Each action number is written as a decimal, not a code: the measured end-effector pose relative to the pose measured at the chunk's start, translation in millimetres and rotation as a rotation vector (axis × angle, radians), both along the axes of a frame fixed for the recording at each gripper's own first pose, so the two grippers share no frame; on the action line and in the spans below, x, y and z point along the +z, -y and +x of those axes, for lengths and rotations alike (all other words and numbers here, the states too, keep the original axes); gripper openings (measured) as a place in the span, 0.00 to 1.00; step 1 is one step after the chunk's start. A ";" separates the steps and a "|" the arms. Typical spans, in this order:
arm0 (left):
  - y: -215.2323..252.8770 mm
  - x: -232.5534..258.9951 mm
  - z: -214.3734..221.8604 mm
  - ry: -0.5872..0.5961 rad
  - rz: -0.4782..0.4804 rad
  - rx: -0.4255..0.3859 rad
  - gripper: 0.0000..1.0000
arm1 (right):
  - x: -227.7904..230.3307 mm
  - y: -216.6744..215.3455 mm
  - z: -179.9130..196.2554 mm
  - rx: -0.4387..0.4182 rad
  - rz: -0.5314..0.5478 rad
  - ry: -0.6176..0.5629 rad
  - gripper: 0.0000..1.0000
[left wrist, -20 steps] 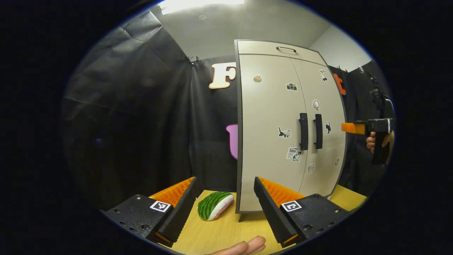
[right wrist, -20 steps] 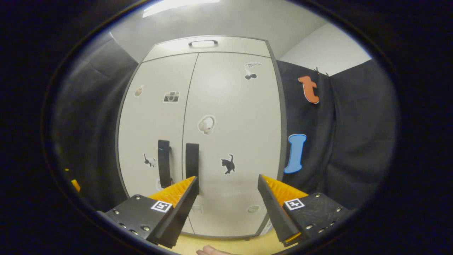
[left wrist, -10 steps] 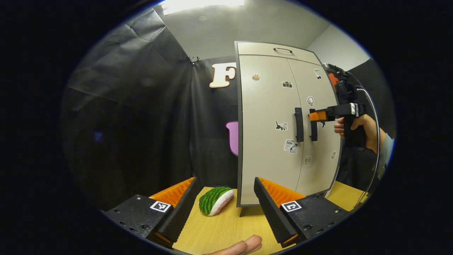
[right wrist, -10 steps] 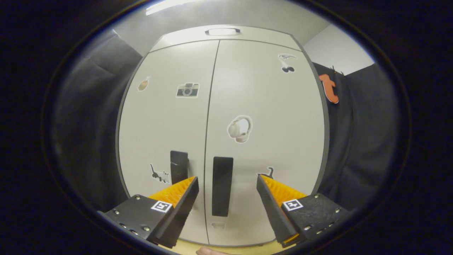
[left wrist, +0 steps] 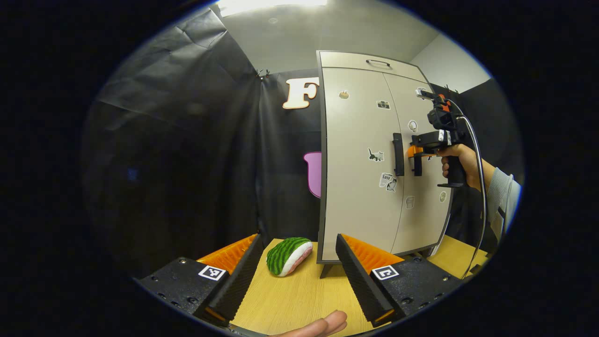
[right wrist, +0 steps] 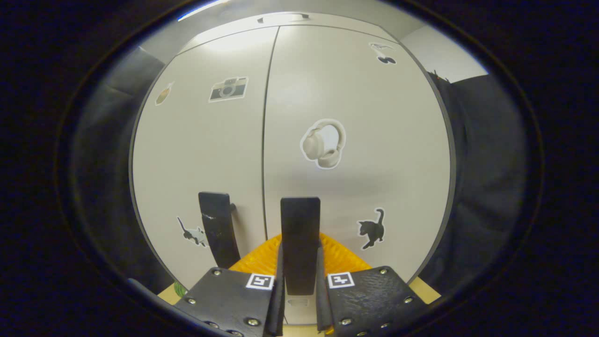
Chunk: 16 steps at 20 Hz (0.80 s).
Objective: Open the right door of the double-door shoe cabinet with the right hand, and open the left door with the left hand.
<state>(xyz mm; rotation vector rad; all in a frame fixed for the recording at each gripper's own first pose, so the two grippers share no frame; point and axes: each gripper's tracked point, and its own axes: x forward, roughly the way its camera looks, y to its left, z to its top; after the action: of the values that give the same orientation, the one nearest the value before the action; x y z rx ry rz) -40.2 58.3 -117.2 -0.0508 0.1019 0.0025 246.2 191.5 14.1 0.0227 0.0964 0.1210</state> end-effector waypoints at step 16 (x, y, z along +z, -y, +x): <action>26.8 26.8 -26.3 0.029 0.034 -0.006 0.98 | 5.1 34.6 -70.4 0.169 0.012 -0.018 0.18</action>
<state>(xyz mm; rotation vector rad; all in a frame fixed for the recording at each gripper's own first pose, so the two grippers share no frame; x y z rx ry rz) -66.6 31.5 -90.4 -0.0162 0.0732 -0.0027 175.8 156.9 19.3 0.0274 0.1153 0.2904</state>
